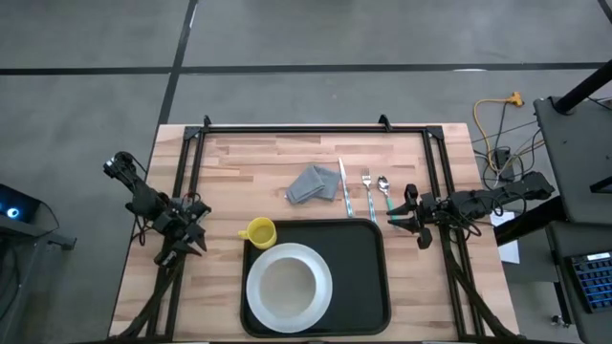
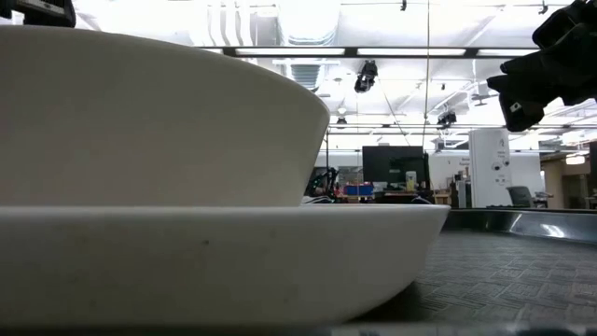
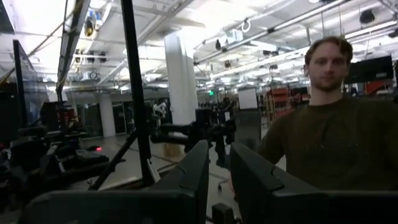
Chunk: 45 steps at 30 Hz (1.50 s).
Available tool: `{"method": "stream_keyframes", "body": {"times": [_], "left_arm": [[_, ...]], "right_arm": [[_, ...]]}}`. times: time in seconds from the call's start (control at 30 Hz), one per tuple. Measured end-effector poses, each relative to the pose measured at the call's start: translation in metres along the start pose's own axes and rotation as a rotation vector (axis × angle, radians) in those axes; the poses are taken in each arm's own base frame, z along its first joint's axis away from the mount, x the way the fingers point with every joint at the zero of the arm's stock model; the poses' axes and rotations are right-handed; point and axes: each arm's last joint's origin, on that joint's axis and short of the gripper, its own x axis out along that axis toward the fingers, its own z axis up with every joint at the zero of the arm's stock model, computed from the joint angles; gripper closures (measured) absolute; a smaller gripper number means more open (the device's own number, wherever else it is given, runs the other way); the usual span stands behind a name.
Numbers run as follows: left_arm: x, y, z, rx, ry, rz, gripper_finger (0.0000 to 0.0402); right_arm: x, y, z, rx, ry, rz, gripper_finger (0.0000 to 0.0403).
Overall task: Set up tray
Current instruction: Put the gray napkin on the black serving tray to the right of the white plate
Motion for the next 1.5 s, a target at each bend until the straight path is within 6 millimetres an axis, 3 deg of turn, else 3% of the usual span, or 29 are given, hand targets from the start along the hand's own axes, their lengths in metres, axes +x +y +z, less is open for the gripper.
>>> {"method": "stream_keyframes", "body": {"times": [0.5, 0.9, 1.07, 1.5], "left_arm": [[-0.004, -0.003, -0.029, -0.040, 0.305, -0.033, 0.0354], [-0.005, -0.003, -0.029, -0.046, 0.312, -0.033, 0.0354], [-0.005, -0.003, -0.029, -0.046, 0.312, -0.032, 0.0354], [-0.005, -0.003, -0.029, -0.039, 0.308, -0.028, 0.0354]], "right_arm": [[0.000, 0.000, 0.000, 0.000, 0.000, 0.000, 0.0291], [0.000, 0.000, 0.000, 0.009, 0.000, 0.000, 0.0291], [0.000, 0.001, 0.002, 0.195, -0.019, 0.007, 0.0291], [0.000, 0.000, 0.000, 0.181, 0.002, 0.007, 0.0291]]}}
